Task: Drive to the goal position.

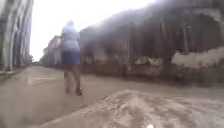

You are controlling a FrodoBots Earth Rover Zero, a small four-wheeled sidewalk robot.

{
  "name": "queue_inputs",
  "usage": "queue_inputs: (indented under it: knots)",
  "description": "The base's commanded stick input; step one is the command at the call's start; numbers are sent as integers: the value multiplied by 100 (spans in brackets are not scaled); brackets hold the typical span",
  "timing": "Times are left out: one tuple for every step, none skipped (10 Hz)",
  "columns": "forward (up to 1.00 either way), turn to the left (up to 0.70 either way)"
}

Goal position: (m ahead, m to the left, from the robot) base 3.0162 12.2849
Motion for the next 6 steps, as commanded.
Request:
queue_inputs:
  knots:
    - [70,35]
    - [70,35]
    - [70,34]
    - [70,29]
    - [70,9]
    - [70,0]
